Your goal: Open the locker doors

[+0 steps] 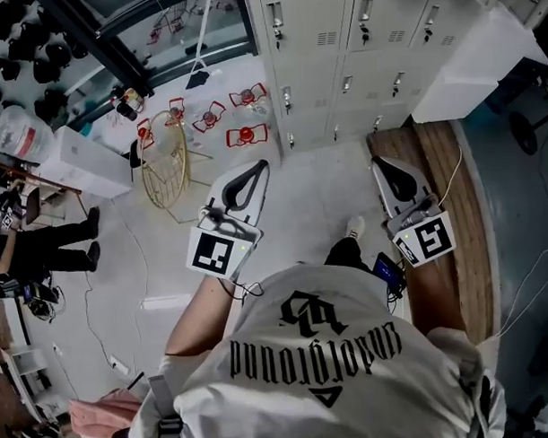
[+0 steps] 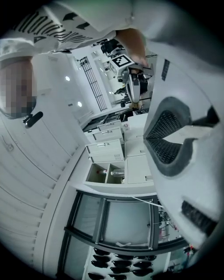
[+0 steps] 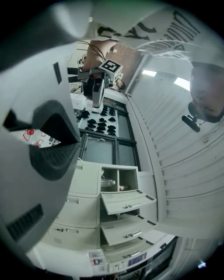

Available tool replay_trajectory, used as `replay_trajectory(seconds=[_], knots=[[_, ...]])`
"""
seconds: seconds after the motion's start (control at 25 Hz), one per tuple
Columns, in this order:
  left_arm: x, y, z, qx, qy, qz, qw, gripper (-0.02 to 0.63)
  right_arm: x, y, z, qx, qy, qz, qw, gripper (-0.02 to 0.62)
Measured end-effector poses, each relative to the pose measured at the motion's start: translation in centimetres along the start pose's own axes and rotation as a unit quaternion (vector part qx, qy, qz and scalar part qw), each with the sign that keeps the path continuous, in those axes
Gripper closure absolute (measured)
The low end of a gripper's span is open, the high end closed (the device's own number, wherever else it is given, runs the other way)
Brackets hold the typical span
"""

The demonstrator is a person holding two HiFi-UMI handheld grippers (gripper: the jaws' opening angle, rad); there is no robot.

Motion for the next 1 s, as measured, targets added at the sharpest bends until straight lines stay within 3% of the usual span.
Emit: replay_trajectory(seconds=[0.28,0.68,1.0], knots=[[-0.4,0.0,4.7,-0.007,0.0,0.006,1.0,0.6,4.6,0.2,3.0,0.004,0.019,0.009,1.0,0.589],[-0.8,1.5,8.2,-0.022,-0.016,0.009,0.9996,0.6,6.7,2.4,5.5,0.016,0.023,0.006,1.0,0.589],[-2.3,0.7,8.0,-0.027,-0.004,0.01,0.9996,0.6,7.0,2.2,6.3,0.016,0.017,0.003,1.0,0.591]])
Point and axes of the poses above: the fingertips, and each gripper's own axes: z backward along the fingers, x to its left, y out of its underside, the point moved 8 cm from there along z, backward along the fingers, and after that the axes turned 15 degrees about -z, right-handed, at the moved point
